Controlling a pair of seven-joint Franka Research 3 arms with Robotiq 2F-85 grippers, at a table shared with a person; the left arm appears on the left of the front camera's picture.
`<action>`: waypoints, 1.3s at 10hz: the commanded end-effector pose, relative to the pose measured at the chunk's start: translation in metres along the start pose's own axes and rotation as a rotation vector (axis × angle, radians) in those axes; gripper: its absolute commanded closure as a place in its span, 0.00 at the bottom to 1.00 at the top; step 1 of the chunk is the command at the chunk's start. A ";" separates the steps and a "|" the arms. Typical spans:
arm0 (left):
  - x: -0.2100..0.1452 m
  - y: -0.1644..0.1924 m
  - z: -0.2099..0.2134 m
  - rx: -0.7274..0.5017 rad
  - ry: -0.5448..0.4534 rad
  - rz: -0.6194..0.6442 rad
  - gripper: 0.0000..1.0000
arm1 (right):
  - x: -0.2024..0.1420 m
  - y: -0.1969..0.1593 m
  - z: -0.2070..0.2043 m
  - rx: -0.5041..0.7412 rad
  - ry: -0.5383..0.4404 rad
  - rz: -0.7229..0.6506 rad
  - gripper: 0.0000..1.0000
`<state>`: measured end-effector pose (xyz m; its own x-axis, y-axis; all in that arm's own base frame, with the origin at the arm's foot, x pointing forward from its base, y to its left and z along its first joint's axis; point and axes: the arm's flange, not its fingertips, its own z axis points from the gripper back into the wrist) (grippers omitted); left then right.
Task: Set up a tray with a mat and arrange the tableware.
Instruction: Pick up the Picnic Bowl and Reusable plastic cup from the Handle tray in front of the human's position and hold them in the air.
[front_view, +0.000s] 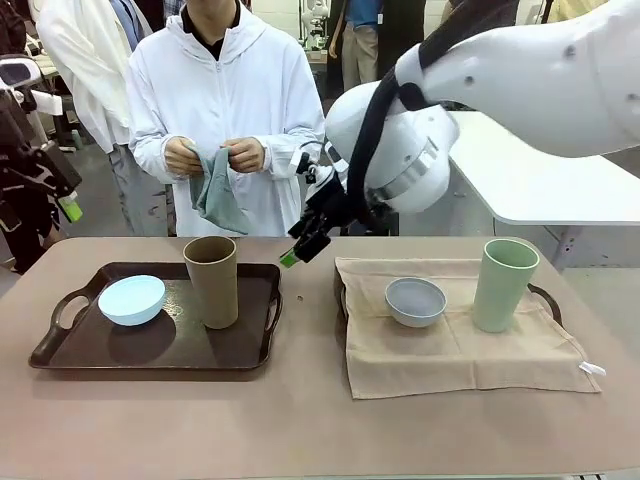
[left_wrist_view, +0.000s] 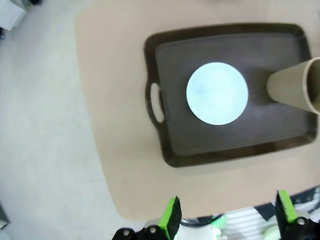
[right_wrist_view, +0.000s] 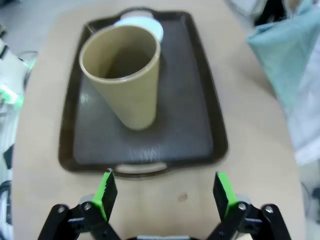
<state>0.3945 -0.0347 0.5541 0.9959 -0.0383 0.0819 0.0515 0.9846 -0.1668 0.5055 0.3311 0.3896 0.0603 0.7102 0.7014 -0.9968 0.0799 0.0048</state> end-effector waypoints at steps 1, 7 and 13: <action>0.011 0.015 -0.024 0.061 -0.023 -0.032 0.00 | -0.014 -0.026 -0.025 0.135 -0.079 -0.018 0.00; 0.024 0.029 -0.054 0.059 -0.025 -0.058 0.00 | -0.009 -0.023 -0.071 0.214 -0.097 -0.033 0.00; 0.066 0.009 -0.090 0.176 -0.049 -0.129 0.00 | -0.012 -0.020 -0.093 0.168 -0.257 0.115 0.00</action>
<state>0.4573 -0.0386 0.4712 0.9788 -0.1612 0.1266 0.1654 0.9859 -0.0238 0.5279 0.3879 0.3241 0.0109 0.5781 0.8159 -0.9855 -0.1318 0.1065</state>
